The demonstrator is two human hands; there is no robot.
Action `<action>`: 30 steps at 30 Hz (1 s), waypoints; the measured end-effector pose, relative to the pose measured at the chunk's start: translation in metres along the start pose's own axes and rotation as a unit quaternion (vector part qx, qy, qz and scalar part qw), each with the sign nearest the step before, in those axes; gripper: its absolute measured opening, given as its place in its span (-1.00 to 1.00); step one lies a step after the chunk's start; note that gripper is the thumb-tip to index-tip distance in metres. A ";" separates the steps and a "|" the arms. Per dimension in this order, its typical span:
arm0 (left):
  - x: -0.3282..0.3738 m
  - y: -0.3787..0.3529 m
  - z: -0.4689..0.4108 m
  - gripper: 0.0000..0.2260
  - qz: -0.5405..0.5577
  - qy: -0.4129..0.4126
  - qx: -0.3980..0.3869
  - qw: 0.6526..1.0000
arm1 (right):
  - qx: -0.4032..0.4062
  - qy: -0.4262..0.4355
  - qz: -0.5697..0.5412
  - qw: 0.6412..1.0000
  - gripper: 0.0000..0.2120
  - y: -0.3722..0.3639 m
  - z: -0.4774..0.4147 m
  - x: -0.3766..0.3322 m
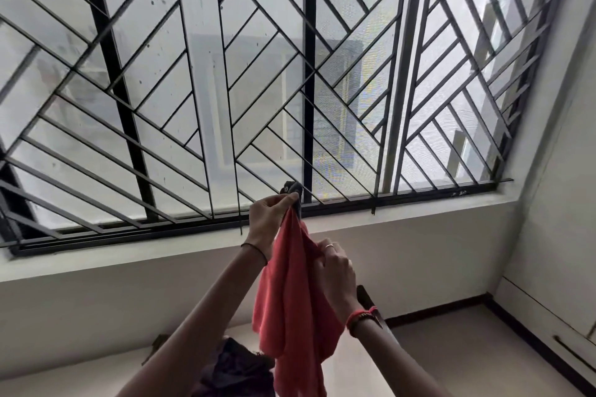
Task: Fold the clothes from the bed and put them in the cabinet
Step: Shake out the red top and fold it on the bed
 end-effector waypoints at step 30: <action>-0.022 0.028 0.011 -0.95 -0.012 0.101 -0.084 0.991 | -0.080 0.095 -0.222 0.967 -0.75 0.092 -0.047 -0.001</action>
Point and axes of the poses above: each hand's wrist, its own z-axis away from the middle knuckle, its own y-axis out of the back of the hand, x = y × z, the point moved 1 cm from there along -z, towards the middle knuckle, and after that the axes turned 14 degrees about y, right-handed, at the moved point
